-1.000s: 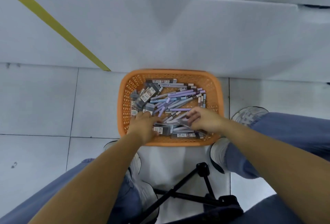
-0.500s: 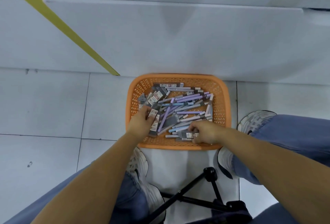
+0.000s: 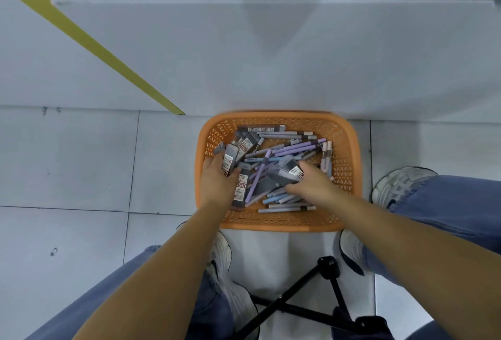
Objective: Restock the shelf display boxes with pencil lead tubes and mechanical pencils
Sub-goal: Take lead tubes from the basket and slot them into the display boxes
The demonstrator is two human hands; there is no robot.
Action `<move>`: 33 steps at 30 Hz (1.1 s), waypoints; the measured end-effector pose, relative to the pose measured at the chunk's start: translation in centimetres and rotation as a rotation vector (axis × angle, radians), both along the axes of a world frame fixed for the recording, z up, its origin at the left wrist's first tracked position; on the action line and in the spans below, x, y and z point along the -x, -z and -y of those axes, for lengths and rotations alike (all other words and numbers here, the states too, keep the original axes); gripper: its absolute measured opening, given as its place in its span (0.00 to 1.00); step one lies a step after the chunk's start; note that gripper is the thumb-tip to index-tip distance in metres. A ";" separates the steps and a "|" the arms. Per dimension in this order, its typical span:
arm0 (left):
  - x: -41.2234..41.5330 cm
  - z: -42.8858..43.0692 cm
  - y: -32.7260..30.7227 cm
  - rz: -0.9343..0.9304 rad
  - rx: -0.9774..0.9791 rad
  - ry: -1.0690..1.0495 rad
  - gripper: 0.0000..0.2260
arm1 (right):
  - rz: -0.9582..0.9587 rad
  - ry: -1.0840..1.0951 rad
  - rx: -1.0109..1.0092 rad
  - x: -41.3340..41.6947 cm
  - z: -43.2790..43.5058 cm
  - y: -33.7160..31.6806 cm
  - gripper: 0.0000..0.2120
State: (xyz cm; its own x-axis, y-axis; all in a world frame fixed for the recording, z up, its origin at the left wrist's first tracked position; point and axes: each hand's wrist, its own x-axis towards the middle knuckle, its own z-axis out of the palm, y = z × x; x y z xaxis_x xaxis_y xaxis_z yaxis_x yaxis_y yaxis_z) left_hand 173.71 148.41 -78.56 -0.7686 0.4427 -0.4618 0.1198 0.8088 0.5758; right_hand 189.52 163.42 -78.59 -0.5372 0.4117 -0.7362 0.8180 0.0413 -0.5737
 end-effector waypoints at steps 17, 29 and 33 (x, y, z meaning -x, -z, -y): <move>1.0 -2.0 0.3 0.093 0.057 -0.173 0.10 | 0.309 -0.021 -0.156 3.7 2.6 0.9 0.11; 0.1 -0.8 -2.5 0.600 -0.334 -0.353 0.12 | -0.047 0.055 -0.131 0.8 -2.2 -2.9 0.06; 0.0 -1.9 -5.8 0.719 -0.430 -0.346 0.12 | -0.166 -0.058 -0.205 1.4 -5.2 -8.6 0.05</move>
State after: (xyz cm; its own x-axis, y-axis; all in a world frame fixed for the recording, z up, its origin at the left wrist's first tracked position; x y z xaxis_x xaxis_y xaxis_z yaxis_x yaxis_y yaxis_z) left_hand 173.71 150.27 -72.78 -0.4803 0.4861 -0.7300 -0.5951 0.4308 0.6784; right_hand 188.14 168.67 -69.94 -0.6708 0.5083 -0.5400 0.7060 0.2145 -0.6750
